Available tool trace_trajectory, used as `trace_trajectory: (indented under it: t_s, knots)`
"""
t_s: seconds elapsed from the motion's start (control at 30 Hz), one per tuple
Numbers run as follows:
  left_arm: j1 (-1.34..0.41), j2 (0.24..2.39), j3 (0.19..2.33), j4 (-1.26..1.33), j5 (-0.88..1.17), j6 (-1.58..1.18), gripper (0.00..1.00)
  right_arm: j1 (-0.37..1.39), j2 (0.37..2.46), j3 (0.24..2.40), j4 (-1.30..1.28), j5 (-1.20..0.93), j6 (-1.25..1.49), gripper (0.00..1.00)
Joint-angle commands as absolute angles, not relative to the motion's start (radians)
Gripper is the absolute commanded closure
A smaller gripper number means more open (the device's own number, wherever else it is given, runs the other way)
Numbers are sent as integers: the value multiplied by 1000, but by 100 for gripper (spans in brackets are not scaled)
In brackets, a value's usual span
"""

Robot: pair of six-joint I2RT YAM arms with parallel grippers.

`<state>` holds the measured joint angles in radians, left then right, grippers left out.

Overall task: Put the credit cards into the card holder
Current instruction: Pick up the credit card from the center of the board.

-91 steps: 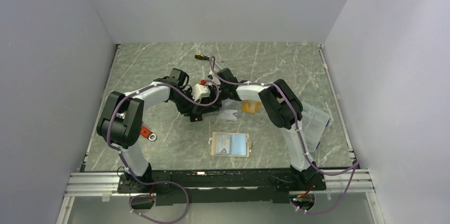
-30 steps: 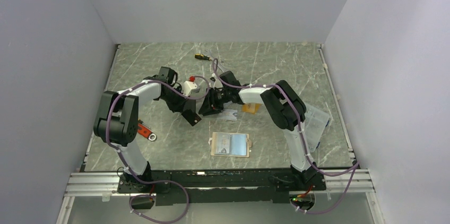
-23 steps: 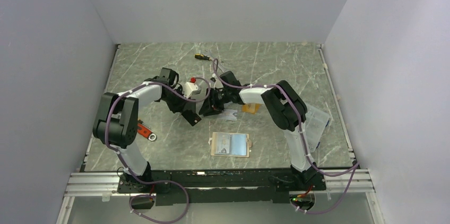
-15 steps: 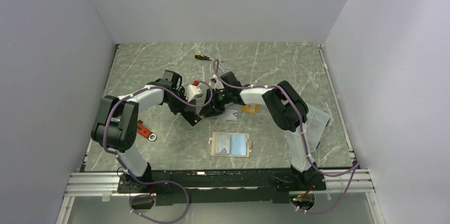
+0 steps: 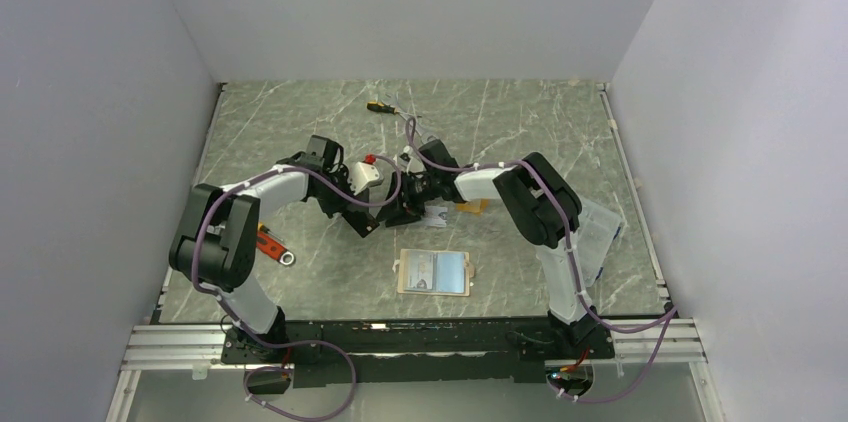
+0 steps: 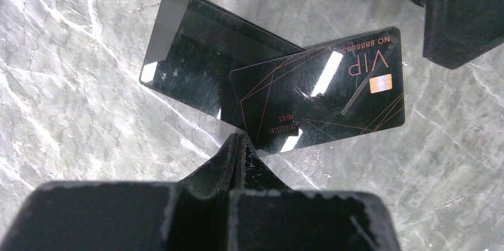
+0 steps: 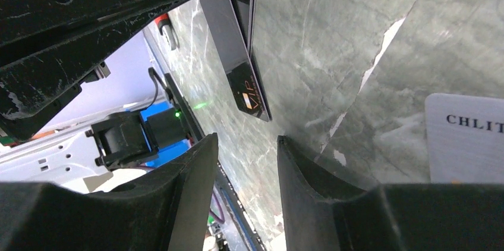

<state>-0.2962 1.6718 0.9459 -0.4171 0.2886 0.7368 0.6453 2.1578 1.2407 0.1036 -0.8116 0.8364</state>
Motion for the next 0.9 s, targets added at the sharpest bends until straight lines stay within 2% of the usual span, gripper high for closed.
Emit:
trace_trajectory:
  t_s: [0.0, 0.13, 0.87]
  knots:
    - [-304, 1665, 907, -429, 312, 719, 100, 656, 2169, 1216, 108, -815, 858, 55]
    - [-302, 1660, 902, -424, 319, 711, 100, 668, 2172, 1216, 88, -802, 868, 55]
    - [-235, 1657, 897, -393, 424, 666, 100, 691, 2151, 1140, 513, -697, 1133, 56]
